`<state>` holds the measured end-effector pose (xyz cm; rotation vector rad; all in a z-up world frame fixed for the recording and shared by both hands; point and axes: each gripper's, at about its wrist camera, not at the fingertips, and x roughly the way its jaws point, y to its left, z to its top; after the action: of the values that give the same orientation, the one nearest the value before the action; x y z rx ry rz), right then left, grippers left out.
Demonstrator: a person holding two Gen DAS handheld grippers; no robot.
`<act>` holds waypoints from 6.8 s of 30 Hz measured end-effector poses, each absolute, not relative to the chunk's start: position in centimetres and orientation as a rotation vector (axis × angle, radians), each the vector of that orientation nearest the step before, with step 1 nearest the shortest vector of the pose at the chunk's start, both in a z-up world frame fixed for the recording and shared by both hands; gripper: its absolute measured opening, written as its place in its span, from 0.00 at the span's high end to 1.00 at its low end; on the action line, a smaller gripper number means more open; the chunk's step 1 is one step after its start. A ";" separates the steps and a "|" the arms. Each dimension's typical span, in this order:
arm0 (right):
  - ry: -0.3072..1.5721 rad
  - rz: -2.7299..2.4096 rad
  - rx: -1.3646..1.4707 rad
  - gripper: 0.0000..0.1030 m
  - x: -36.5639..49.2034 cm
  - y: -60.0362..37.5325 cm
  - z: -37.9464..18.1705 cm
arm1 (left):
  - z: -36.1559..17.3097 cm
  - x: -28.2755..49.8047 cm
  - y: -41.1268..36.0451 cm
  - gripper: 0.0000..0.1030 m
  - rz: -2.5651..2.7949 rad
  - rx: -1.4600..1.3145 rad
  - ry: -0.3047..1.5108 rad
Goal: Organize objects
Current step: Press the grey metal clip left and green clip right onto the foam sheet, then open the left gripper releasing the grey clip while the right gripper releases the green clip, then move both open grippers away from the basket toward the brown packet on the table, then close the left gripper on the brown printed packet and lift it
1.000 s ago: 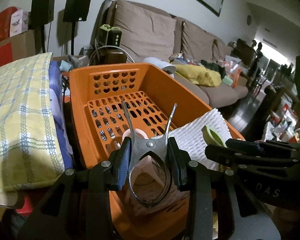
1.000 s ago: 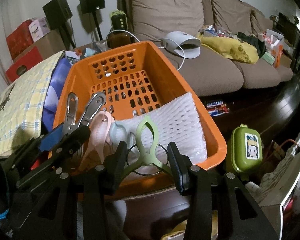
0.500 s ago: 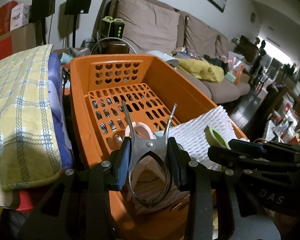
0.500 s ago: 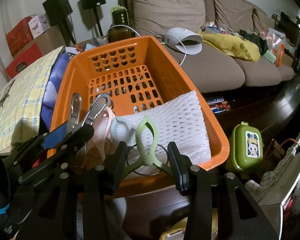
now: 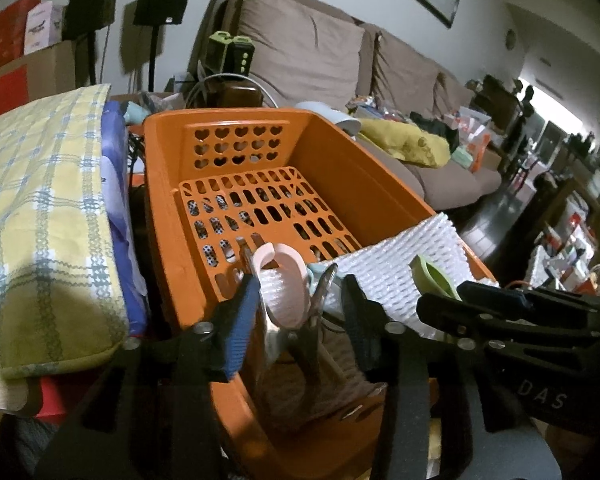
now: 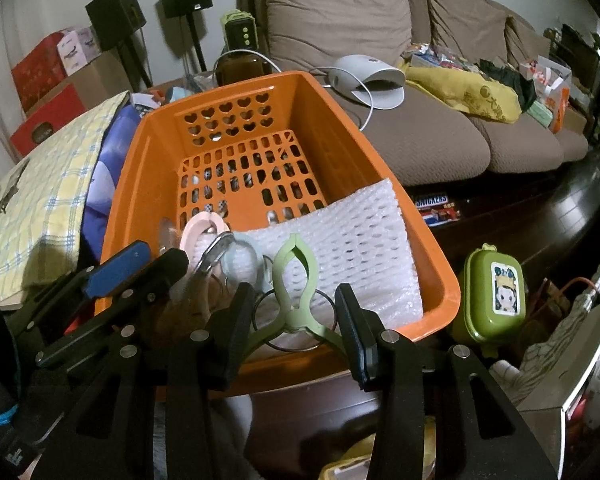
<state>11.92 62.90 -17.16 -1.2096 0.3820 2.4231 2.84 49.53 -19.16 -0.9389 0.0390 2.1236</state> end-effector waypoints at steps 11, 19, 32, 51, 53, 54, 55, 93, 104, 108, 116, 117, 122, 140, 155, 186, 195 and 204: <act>0.402 2.431 -1.191 0.61 12.0 63.1 -16.9 | -18.2 2.7 47.9 0.42 2.169 -0.888 -0.042; 0.417 2.425 -1.130 0.32 12.6 63.6 -16.1 | -17.8 2.6 47.2 0.42 2.192 -0.872 -0.090; 0.434 2.420 -1.010 0.22 13.8 64.3 -14.6 | -16.1 2.7 45.6 0.42 2.212 -0.811 -0.173; 0.236 2.364 -0.978 0.19 13.7 63.6 -14.3 | -1.4 -1.2 36.4 0.22 2.261 -0.716 -0.025; 0.214 2.380 -0.977 0.19 13.7 63.2 -14.3 | 0.0 -2.4 33.4 0.22 2.315 -0.699 -0.054; 0.205 2.387 -0.976 0.19 13.6 63.1 -14.3 | 0.7 -3.1 31.6 0.22 2.345 -0.698 -0.073; 0.188 2.392 -0.970 0.19 13.7 62.9 -14.3 | 1.1 -3.8 30.2 0.22 2.370 -0.700 -0.085; -0.836 3.087 -1.597 0.12 -20.5 24.7 -12.4 | -7.9 -16.5 -0.8 0.22 2.602 -1.304 -0.640; -0.559 3.002 -1.753 0.76 -19.6 26.8 -13.9 | -8.3 -18.5 4.4 0.22 2.555 -1.313 -0.542; -0.295 2.885 -1.708 0.76 -17.1 30.2 -13.3 | -8.8 -20.6 10.8 0.22 2.473 -1.378 -0.349; 0.085 2.854 -1.539 0.75 -10.8 36.5 -9.9 | -13.2 -27.3 21.4 0.22 2.508 -1.612 -0.126; 0.105 2.854 -1.527 0.75 -10.0 37.0 -9.4 | -13.7 -28.0 22.0 0.22 2.540 -1.609 -0.110; 0.131 2.868 -1.476 0.75 -8.2 37.3 -7.8 | -15.4 -29.8 23.5 0.21 2.638 -1.602 -0.006; 0.208 2.979 -1.441 0.75 -7.8 36.6 -7.8 | -16.9 -30.4 21.8 0.00 2.667 -1.573 -0.036; 0.231 2.994 -1.371 0.75 -5.9 36.2 -6.2 | -13.8 -23.8 18.5 0.51 2.503 -1.410 -0.176; 0.257 3.077 -1.069 0.75 2.9 35.3 0.6 | -1.6 -6.8 10.9 0.51 2.641 -0.997 -0.248; 0.295 3.072 -1.004 0.75 6.4 36.5 1.4 | 1.1 -4.1 12.1 0.51 2.663 -0.897 -0.212; 0.313 3.058 -0.958 0.75 9.5 38.4 1.0 | 1.9 -2.8 13.6 0.51 2.660 -0.875 -0.178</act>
<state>9.46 38.42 0.98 -0.9584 0.3125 3.0577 -2.76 13.61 1.85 -0.8750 -0.1779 2.6602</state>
